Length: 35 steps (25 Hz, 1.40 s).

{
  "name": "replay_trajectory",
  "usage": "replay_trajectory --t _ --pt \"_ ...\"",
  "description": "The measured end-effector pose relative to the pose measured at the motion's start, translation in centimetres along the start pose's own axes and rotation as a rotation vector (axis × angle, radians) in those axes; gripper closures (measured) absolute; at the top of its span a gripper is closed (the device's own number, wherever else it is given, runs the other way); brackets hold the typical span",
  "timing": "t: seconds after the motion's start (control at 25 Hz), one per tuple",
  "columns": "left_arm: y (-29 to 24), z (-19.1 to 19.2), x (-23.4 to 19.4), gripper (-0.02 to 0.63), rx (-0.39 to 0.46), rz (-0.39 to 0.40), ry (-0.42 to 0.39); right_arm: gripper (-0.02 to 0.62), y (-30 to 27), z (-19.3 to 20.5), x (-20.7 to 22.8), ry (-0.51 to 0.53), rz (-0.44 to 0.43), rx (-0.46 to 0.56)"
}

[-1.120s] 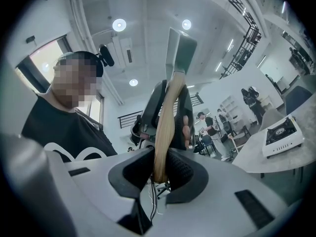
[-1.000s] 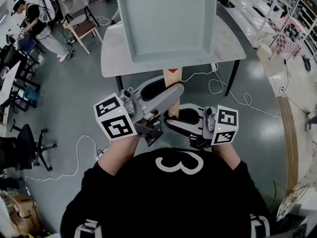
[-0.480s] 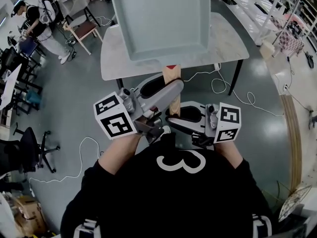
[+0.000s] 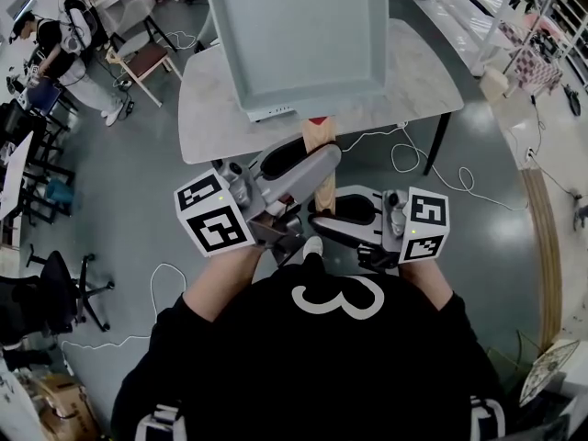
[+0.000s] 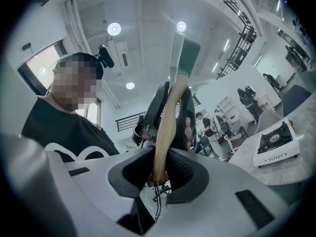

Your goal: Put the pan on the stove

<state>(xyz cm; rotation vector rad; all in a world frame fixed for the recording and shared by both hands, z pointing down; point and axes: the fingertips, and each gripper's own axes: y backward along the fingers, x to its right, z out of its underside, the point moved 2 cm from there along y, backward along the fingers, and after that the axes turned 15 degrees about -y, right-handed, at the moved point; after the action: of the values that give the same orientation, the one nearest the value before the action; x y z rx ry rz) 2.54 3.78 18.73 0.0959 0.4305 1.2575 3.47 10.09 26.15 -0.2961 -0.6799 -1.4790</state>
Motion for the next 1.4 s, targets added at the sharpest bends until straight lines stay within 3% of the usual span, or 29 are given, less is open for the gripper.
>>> replay_trajectory --t 0.28,0.96,1.4 --pt "-1.9 -2.1 -9.6 0.466 -0.003 -0.013 0.048 0.528 -2.3 -5.4 7.5 -0.035 0.013 0.002" --pt "-1.1 0.7 -12.2 0.463 0.007 -0.040 0.134 0.527 -1.6 -3.9 9.8 -0.121 0.018 0.000" --pt "-1.6 0.5 -20.8 0.463 0.010 -0.092 0.234 0.526 -3.6 -7.2 16.7 -0.222 0.020 -0.005"
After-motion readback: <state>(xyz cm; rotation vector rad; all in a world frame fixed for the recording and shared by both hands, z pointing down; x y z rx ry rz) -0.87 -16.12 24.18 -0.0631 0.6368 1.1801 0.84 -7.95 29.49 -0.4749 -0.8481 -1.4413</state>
